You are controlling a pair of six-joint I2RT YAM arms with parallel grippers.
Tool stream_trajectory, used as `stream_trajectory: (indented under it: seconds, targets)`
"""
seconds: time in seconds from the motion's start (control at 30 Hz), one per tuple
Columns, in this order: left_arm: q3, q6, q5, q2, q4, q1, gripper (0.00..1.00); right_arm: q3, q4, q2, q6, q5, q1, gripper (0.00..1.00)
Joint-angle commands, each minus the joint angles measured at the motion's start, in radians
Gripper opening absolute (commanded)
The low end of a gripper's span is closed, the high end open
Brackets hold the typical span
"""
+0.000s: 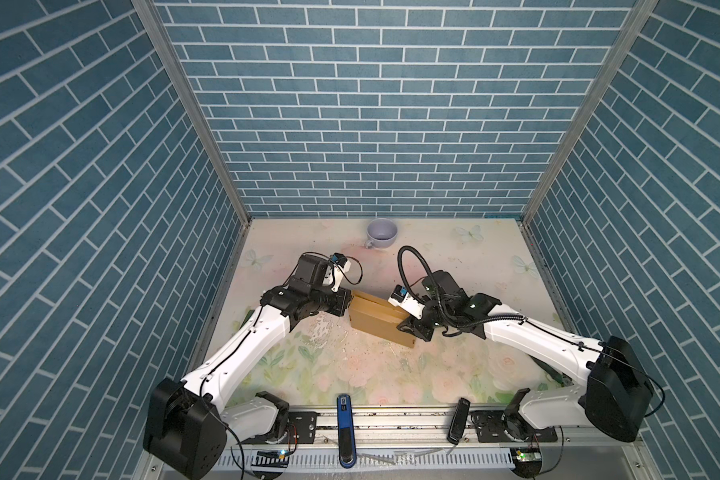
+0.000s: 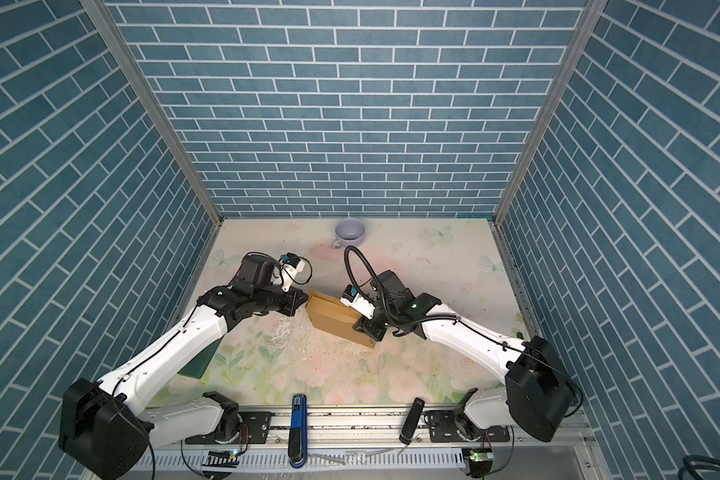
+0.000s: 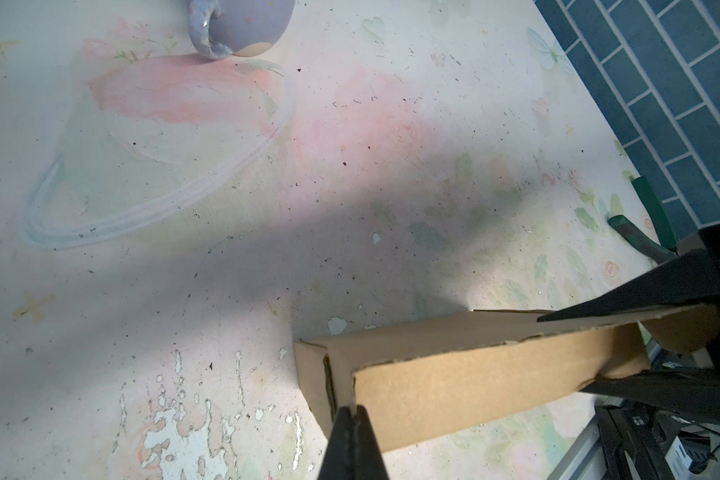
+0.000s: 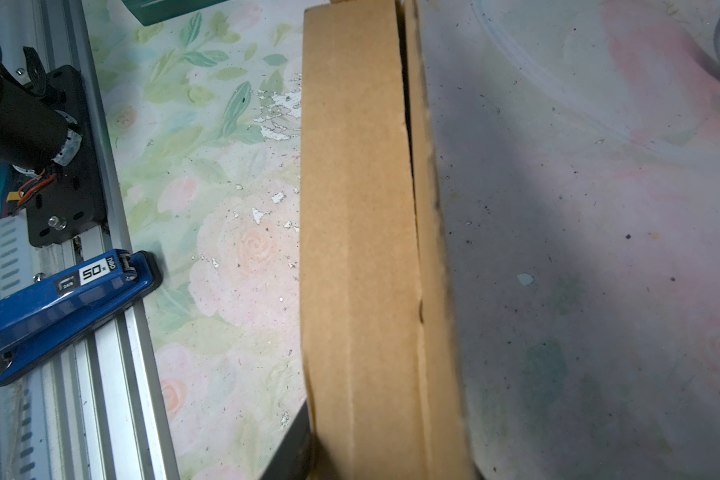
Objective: Fold the paper box
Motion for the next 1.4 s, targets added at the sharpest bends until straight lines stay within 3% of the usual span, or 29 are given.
stream_trajectory:
  seconds: [0.0,0.77,1.37]
  targets:
    - [-0.033,-0.012,-0.014,-0.004,0.005,-0.012,0.03,0.033,0.002,0.017,-0.002,0.016,0.001,0.26]
    - [-0.104,-0.037,-0.069,-0.028,0.037,-0.023,0.0,0.048,-0.006,0.018,0.009,0.023,0.002,0.27]
    - [-0.111,-0.043,-0.069,-0.018,0.05,-0.028,0.0,0.037,0.004,-0.018,0.02,0.024,0.003,0.46]
